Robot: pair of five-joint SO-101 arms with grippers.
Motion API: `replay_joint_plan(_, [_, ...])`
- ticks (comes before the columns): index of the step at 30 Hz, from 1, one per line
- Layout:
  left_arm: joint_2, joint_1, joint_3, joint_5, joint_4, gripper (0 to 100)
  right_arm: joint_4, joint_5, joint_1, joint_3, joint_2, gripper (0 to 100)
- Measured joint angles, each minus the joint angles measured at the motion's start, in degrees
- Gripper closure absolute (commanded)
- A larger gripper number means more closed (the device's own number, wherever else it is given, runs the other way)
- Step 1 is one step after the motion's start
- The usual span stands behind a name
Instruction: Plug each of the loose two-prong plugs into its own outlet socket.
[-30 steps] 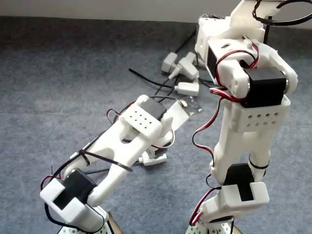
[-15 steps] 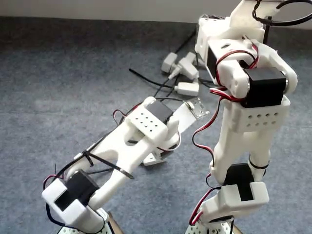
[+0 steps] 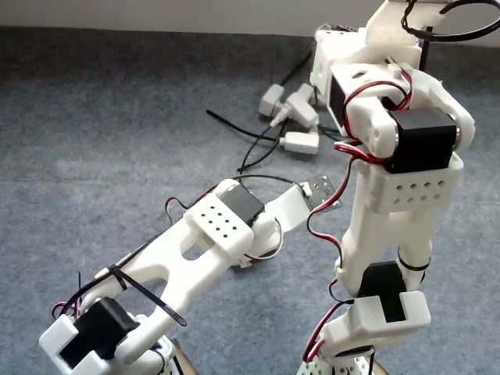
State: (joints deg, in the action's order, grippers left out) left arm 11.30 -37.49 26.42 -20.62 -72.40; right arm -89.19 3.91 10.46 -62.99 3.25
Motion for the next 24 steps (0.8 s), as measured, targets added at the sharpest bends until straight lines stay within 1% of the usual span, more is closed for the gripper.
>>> replay_joint_plan(9, [0.0,0.0,1.76,-5.01,0.26,100,0.0,0.0,0.09,0.0,0.0,93.6])
replay_joint_plan(20, [0.0,3.08,1.76,-5.45,3.52,100,0.0,0.0,0.09,0.0,0.0,93.6])
replay_joint_plan(24, [0.0,2.9,1.76,-8.35,3.52,100,0.0,0.0,0.09,0.0,0.0,93.6])
